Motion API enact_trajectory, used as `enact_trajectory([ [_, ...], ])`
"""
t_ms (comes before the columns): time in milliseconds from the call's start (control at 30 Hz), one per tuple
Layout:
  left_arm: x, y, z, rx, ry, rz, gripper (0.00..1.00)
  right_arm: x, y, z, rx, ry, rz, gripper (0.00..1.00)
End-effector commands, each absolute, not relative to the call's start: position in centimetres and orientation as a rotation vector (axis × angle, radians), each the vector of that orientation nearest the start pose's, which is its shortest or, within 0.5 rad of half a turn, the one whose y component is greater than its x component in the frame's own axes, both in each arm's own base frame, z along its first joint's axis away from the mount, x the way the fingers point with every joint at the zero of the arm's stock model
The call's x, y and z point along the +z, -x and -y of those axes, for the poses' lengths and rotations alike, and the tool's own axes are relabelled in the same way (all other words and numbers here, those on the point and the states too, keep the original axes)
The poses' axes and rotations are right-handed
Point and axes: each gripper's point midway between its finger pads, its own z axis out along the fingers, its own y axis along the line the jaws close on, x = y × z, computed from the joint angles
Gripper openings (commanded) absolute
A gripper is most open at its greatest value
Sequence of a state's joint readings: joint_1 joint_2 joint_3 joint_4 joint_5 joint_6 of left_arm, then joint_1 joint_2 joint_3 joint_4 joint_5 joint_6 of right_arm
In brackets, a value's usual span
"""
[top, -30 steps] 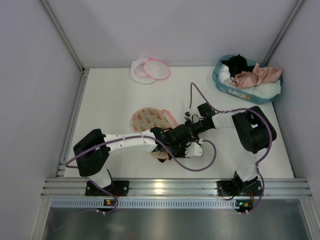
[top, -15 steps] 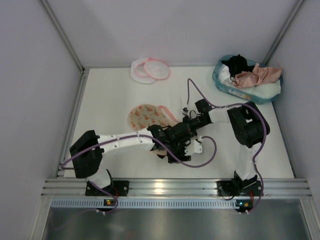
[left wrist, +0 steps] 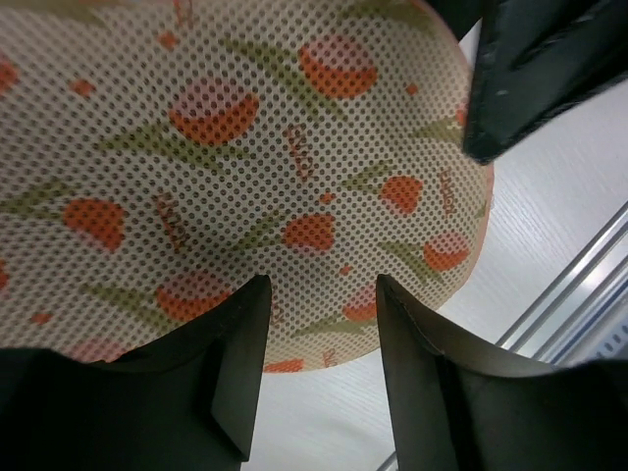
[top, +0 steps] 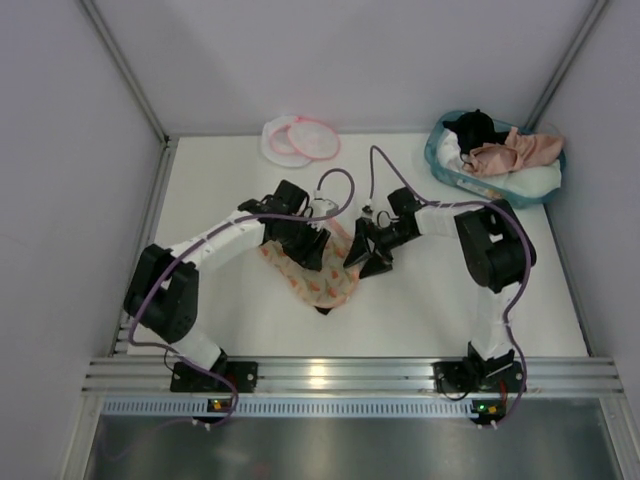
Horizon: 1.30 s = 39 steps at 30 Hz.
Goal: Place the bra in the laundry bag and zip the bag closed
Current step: Zip the laundry bag at the center of the board.
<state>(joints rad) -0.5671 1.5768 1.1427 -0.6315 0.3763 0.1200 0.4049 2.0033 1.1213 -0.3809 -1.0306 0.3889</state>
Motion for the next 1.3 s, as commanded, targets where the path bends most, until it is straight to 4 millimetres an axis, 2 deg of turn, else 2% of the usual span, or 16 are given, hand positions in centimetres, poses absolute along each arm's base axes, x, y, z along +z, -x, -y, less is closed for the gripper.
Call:
enact_trajectory([
  [0,8.1,-24.4,24.8,-0.895,-0.878,-2.612,0.52,4.5,-26.9,-26.2,1.392,0.309,-2.802,0.89],
  [167,6.5,-26.9,24.4,-0.937,-0.636,-2.664,0.52,7.1,-25.1,-25.4,1.407,0.223,-2.717,0.86],
  [267,6.0,-28.5,24.8,-1.010,-0.549,-2.637,0.54,5.8,-23.8,-25.2,1.404,0.187,-2.668,0.84],
  [400,5.8,-30.1,25.6,-1.077,-0.549,-2.606,0.54,5.4,-25.3,-26.3,1.429,0.182,-2.570,0.82],
  [567,5.1,-29.9,26.1,-1.138,-0.529,-2.638,0.54,5.1,-27.8,-27.8,1.470,0.163,-2.490,0.72],
  [700,4.2,-30.1,25.9,-1.162,-0.432,-2.696,0.54,5.5,-27.4,-29.3,1.565,0.130,-2.463,0.56],
  [733,4.2,-30.3,25.8,-1.161,-0.422,-2.694,0.54,5.4,-26.7,-29.7,1.583,0.125,-2.477,0.49],
  [767,4.3,-30.4,25.7,-1.158,-0.422,-2.692,0.54,5.6,-26.6,-29.9,1.589,0.128,-2.470,0.35],
  [833,5.3,-30.9,25.6,-1.147,-0.447,-2.649,0.55,5.9,-26.1,-30.1,1.613,0.106,-2.476,0.21],
  [867,5.9,-31.1,25.5,-1.142,-0.469,-2.624,0.55,6.2,-26.1,-30.2,1.625,0.104,-2.475,0.09],
  [933,8.2,-31.8,25.0,-1.064,-0.555,-2.520,0.57,7.1,-26.2,-30.2,1.642,0.075,-2.476,0.00],
  [1067,11.8,-32.6,22.4,-0.768,-0.725,-2.323,0.67,9.3,-26.4,-31.0,1.727,0.048,-2.456,0.00],
  [1100,13.3,-32.0,21.6,-0.695,-0.764,-2.256,0.69,9.7,-26.6,-31.1,1.757,-0.008,-2.472,0.00],
  [1167,13.8,-31.5,20.1,-0.493,-0.896,-2.165,0.72,10.6,-27.0,-31.5,1.801,-0.033,-2.451,0.00],
  [1200,14.4,-30.4,19.2,-0.423,-0.938,-2.113,0.74,10.8,-27.1,-31.6,1.825,-0.093,-2.467,0.00],
  [1267,15.0,-29.1,19.1,-0.276,-1.069,-2.015,0.75,11.3,-27.2,-31.8,1.852,-0.115,-2.457,0.00],
])
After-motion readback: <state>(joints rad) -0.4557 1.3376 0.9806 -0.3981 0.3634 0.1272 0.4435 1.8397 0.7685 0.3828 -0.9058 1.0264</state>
